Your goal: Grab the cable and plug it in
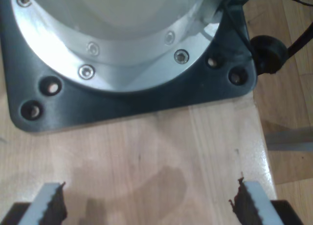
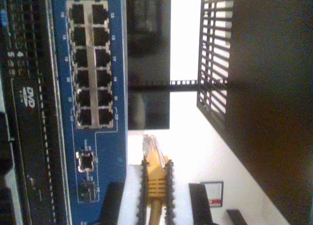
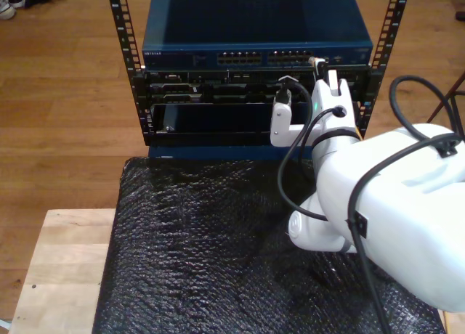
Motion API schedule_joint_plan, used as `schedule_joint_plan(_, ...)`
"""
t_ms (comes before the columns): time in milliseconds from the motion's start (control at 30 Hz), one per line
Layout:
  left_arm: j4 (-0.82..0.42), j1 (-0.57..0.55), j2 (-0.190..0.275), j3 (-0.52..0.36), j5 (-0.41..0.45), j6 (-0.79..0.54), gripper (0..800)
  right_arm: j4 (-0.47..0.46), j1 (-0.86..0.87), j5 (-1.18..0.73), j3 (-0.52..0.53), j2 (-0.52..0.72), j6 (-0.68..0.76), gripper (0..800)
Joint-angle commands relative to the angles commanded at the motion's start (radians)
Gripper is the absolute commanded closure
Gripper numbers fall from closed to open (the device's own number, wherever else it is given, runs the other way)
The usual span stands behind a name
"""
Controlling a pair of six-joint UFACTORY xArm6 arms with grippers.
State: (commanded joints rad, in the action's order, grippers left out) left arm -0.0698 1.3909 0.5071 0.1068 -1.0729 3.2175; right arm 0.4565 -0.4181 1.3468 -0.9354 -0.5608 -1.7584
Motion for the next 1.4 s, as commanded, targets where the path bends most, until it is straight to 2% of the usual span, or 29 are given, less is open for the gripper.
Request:
schedule_joint_plan(500,0.000,0.000,0.000,0.000,0.000,0.000,0,0.147,-0.031,-0.002,-0.137,-0.080,-0.071,800)
schedule_joint_plan(767,0.000,0.000,0.000,0.000,0.000,0.000,0,0.170,-0.048,-0.005,-0.152,-0.100,-0.083,800)
schedule_joint_plan(1400,0.000,0.000,0.000,0.000,0.000,0.000,0,0.222,-0.071,-0.015,-0.284,-0.189,-0.091,800)
